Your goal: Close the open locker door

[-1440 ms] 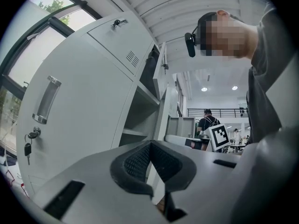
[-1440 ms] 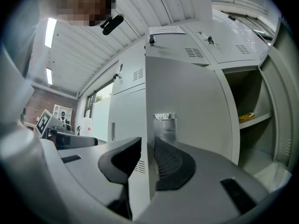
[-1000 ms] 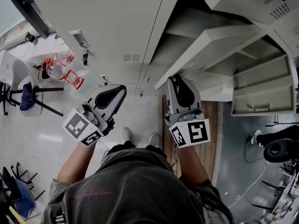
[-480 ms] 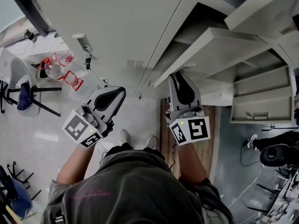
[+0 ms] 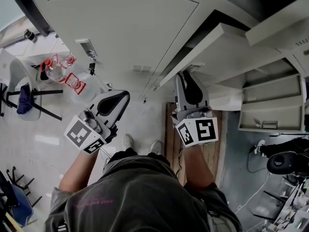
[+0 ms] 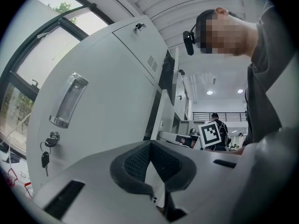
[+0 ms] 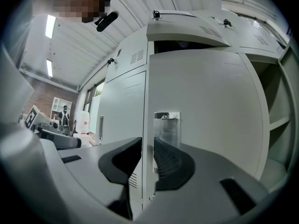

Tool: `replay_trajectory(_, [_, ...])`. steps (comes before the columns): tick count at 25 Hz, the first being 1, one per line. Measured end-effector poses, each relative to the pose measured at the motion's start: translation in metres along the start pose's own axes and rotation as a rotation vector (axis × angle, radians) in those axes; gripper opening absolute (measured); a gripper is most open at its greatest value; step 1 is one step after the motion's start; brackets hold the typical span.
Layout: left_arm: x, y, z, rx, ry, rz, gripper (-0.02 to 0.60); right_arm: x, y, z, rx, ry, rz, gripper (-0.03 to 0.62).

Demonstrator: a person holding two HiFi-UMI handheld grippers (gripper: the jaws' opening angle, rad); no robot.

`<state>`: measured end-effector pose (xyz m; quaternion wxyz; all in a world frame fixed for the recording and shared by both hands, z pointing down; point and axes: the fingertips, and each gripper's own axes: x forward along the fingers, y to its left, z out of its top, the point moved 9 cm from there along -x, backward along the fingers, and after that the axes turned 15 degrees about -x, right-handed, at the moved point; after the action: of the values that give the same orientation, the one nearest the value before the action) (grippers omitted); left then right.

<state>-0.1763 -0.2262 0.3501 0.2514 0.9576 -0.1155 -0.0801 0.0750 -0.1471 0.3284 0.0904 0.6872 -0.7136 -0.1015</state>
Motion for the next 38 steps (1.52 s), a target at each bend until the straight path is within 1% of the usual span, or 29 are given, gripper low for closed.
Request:
replay_trajectory(22, [-0.015,0.016,0.003,-0.015,-0.019,0.053,0.014,0.032,-0.009,-0.005,0.003,0.002,-0.011,0.089])
replay_trajectory(38, [-0.026,0.012,0.006,-0.009,-0.033,0.083,0.014,0.041,-0.011,-0.007,-0.002,0.009,-0.011,0.087])
